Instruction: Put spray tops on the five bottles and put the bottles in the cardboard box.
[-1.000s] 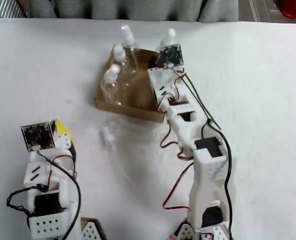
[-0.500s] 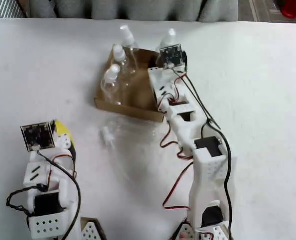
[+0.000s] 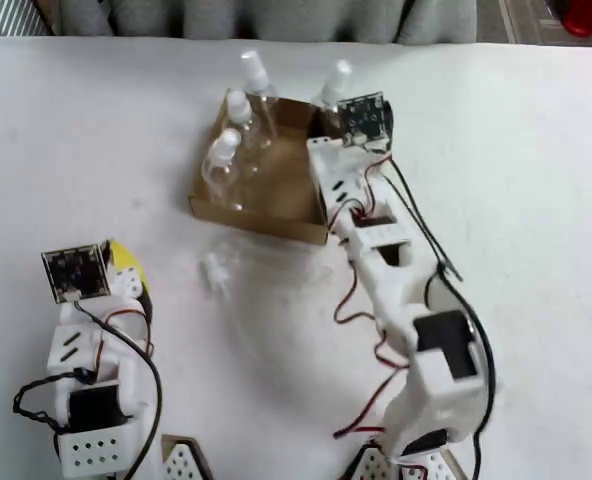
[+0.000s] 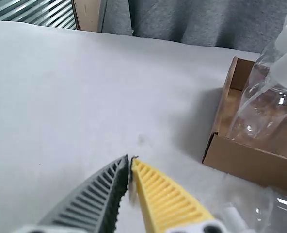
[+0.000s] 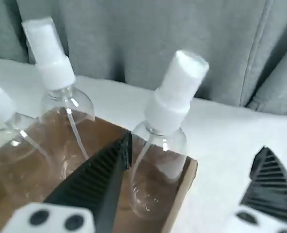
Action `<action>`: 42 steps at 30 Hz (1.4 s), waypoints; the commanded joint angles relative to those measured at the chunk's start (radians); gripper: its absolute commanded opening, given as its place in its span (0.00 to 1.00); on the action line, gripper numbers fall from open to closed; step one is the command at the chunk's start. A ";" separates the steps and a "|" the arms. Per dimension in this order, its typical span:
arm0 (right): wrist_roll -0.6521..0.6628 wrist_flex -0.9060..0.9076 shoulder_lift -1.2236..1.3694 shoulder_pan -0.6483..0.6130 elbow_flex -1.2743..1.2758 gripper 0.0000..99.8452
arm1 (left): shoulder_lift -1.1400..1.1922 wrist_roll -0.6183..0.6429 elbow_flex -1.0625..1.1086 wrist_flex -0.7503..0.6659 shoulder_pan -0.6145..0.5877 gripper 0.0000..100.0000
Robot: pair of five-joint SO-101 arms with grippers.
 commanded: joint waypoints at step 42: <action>0.003 0.581 -0.722 -0.483 0.471 0.02 | 0.012 -0.015 0.000 -0.005 -0.013 0.02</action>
